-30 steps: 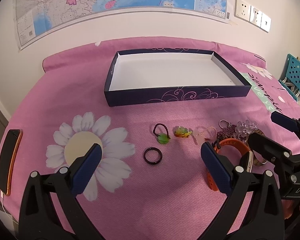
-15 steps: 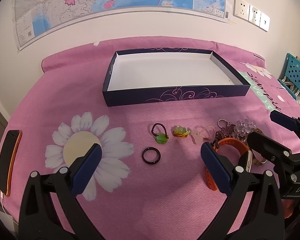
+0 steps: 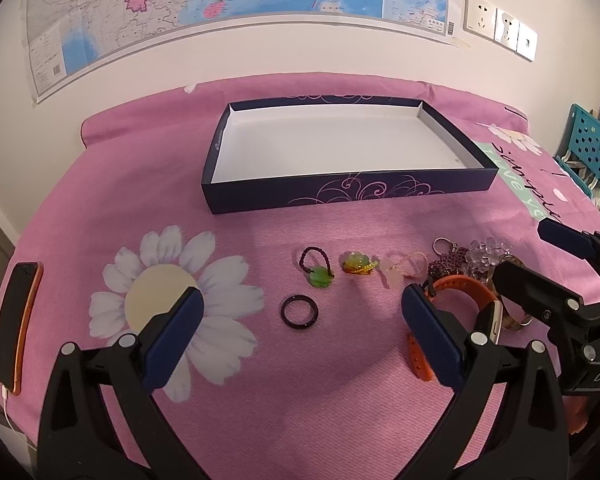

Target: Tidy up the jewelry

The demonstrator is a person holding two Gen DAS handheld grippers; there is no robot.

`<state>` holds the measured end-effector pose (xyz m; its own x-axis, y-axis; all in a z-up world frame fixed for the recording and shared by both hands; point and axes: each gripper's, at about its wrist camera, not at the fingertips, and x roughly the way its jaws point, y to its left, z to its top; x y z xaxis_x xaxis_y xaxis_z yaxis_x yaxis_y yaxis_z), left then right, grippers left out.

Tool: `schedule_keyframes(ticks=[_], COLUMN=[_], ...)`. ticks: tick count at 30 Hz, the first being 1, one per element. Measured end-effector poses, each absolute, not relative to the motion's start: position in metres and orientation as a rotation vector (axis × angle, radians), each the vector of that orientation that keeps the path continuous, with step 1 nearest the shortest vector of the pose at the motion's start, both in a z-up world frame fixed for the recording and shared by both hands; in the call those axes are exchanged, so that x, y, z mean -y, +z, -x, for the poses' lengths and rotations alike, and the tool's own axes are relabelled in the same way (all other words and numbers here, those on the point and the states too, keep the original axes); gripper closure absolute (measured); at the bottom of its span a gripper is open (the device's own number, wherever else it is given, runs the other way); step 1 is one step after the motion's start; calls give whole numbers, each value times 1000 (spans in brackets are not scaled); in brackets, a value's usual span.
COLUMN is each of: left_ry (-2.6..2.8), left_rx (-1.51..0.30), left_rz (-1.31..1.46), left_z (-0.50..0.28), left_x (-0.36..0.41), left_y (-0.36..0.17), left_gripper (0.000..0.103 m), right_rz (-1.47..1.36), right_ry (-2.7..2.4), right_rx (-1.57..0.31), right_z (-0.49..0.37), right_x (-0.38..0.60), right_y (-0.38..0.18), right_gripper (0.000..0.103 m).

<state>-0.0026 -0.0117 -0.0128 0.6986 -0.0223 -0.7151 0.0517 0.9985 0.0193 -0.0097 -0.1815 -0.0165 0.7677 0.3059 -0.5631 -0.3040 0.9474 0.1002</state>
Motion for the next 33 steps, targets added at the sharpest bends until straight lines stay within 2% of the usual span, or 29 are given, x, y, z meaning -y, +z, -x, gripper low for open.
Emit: schedule_keyframes(ticks=[6,24,33], left_ry=[-47,-69,-147], left_rx=[-799,-802,-791], left_rz=[-40,-49,-72], left_z=[2,2,8], left_x=[12,14,23], left_y=[-12,-13,-12], left_gripper=[6,6,17], right_rz=[28,-34,-57], right_ry=[316,337,338], right_rx=[-691,-708,-732], right_z=[7,7,6], right_x=[181,190,203], right_y=[-18,-20,-23], right_gripper=[7,7,9])
